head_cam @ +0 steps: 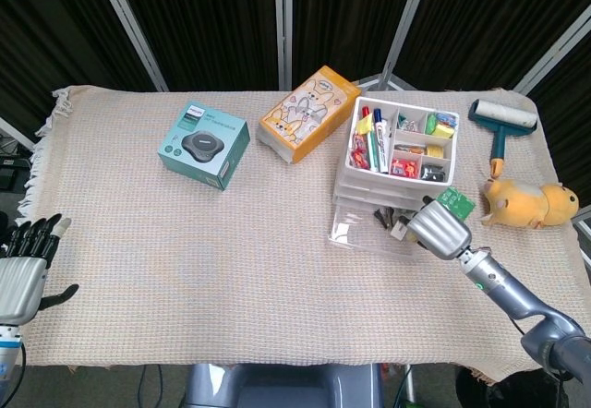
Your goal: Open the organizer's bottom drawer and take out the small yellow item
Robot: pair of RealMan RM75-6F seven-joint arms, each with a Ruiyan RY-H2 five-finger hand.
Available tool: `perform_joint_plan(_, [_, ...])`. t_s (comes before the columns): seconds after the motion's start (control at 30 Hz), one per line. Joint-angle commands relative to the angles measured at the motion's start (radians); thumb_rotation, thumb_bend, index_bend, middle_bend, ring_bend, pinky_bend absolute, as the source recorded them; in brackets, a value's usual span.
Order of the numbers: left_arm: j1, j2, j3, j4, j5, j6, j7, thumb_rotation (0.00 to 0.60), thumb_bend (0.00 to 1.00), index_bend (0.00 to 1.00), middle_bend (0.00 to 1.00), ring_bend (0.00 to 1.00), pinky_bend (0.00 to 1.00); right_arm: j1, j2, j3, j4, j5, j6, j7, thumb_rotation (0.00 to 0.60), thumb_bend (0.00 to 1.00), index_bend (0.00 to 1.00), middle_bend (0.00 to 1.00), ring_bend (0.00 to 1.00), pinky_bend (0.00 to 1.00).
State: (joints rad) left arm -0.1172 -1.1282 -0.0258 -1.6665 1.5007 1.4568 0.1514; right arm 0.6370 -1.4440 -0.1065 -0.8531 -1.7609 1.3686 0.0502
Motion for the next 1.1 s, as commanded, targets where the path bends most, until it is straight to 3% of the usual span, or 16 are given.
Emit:
perform_joint_plan(0.03, [0.003, 0.003, 0.004, -0.003, 0.011, 0.007, -0.003, 0.6, 0.16, 0.0, 0.0, 0.0, 0.0, -0.032, 0.055, 0.009, -0.056, 0.03, -0.003, -0.054, 0.6, 0.03, 0.64, 1.0, 0.99, 0.63])
perform_joint_plan(0.43, [0.005, 0.014, 0.012, -0.009, 0.037, 0.017, -0.018, 0.6, 0.16, 0.0, 0.0, 0.0, 0.0, -0.114, 0.123, -0.003, -0.11, 0.134, -0.134, -0.144, 0.6, 0.01, 0.56, 0.99, 0.98, 0.63])
perform_joint_plan(0.77, [0.01, 0.021, 0.011, -0.008, 0.044, 0.029, -0.041, 0.6, 0.16, 0.0, 0.0, 0.0, 0.0, -0.166, 0.131, 0.035, -0.143, 0.166, -0.076, -0.139, 0.6, 0.0, 0.46, 0.93, 0.94, 0.61])
perform_joint_plan(0.83, [0.012, 0.023, 0.011, -0.005, 0.044, 0.031, -0.049, 0.6, 0.16, 0.0, 0.0, 0.0, 0.0, -0.184, 0.133, 0.054, -0.164, 0.176, -0.035, -0.122, 0.6, 0.0, 0.42, 0.87, 0.89, 0.58])
perform_joint_plan(0.93, [0.014, 0.024, 0.01, -0.001, 0.042, 0.035, -0.059, 0.6, 0.16, 0.0, 0.0, 0.0, 0.0, -0.218, 0.133, 0.084, -0.204, 0.189, 0.044, -0.094, 0.6, 0.0, 0.34, 0.68, 0.74, 0.48])
perform_joint_plan(1.03, [0.019, 0.024, 0.009, 0.005, 0.045, 0.044, -0.071, 0.6, 0.16, 0.0, 0.0, 0.0, 0.0, -0.261, 0.13, 0.11, -0.26, 0.209, 0.118, -0.057, 0.6, 0.0, 0.22, 0.43, 0.52, 0.33])
perform_joint_plan(1.1, [0.022, 0.022, 0.009, 0.01, 0.045, 0.049, -0.075, 0.6, 0.16, 0.0, 0.0, 0.0, 0.0, -0.284, 0.134, 0.117, -0.304, 0.216, 0.148, -0.033, 0.6, 0.0, 0.15, 0.25, 0.31, 0.24])
